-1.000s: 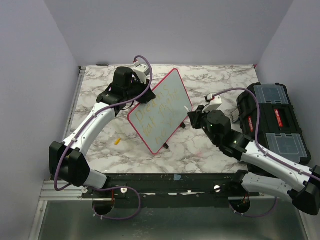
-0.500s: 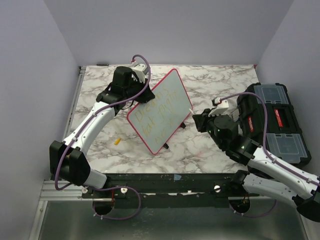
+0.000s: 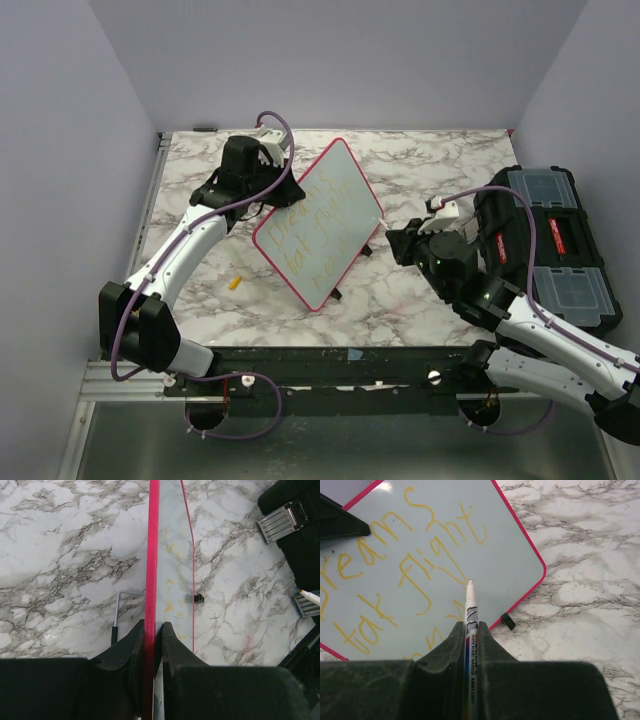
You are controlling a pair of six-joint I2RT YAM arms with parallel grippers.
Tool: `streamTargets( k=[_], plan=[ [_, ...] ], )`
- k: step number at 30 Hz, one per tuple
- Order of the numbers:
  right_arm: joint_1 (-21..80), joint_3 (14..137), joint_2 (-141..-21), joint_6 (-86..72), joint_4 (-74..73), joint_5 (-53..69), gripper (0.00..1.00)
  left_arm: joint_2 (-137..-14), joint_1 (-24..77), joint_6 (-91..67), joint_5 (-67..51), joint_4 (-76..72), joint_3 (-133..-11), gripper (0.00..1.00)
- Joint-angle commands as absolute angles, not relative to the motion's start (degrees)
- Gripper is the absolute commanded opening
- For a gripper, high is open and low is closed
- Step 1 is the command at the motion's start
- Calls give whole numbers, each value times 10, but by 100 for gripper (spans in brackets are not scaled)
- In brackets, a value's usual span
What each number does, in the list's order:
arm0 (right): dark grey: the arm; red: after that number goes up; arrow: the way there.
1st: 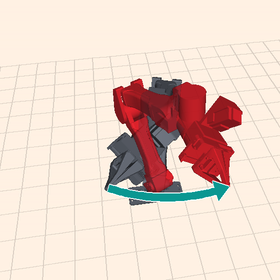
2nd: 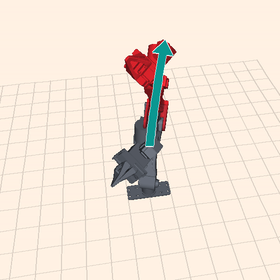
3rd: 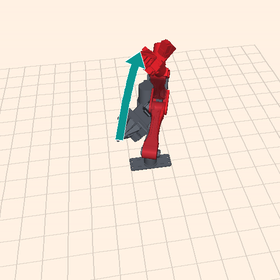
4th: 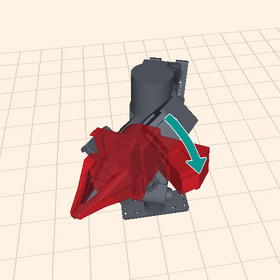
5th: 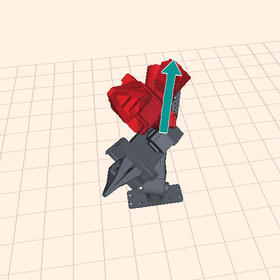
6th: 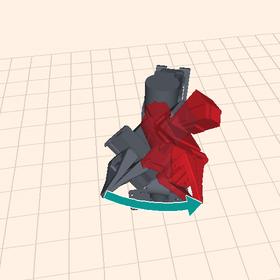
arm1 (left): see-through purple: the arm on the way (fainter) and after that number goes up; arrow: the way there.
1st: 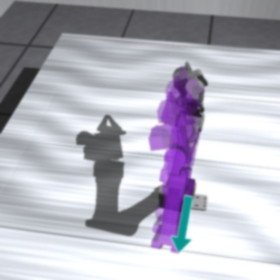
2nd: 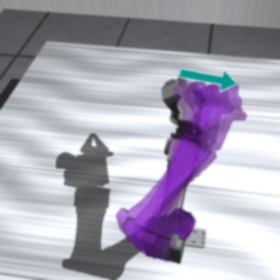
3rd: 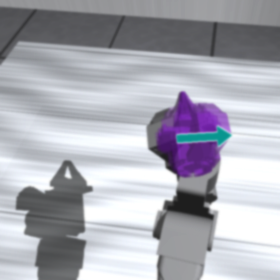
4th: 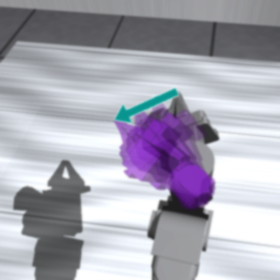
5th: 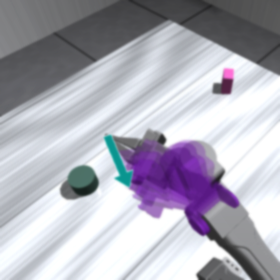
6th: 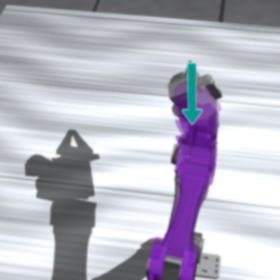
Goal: Write a sentence on the whiteboard
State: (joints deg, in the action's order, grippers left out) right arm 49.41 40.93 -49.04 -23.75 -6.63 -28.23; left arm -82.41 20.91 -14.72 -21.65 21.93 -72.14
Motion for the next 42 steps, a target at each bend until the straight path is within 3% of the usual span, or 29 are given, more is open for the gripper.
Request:
streamTargets(
  k=[1,12,42],
  plan=[
    [494,401,-484,-241,-71,-283,1,-859,219,-92,-159,349,-666,9],
    [494,400,-484,-241,-71,-290,1,-841,219,-85,-94,318,-638,24],
    [494,398,-467,-242,-78,-302,1,-811,243,-167,-166,185,-526,38]
  ],
)
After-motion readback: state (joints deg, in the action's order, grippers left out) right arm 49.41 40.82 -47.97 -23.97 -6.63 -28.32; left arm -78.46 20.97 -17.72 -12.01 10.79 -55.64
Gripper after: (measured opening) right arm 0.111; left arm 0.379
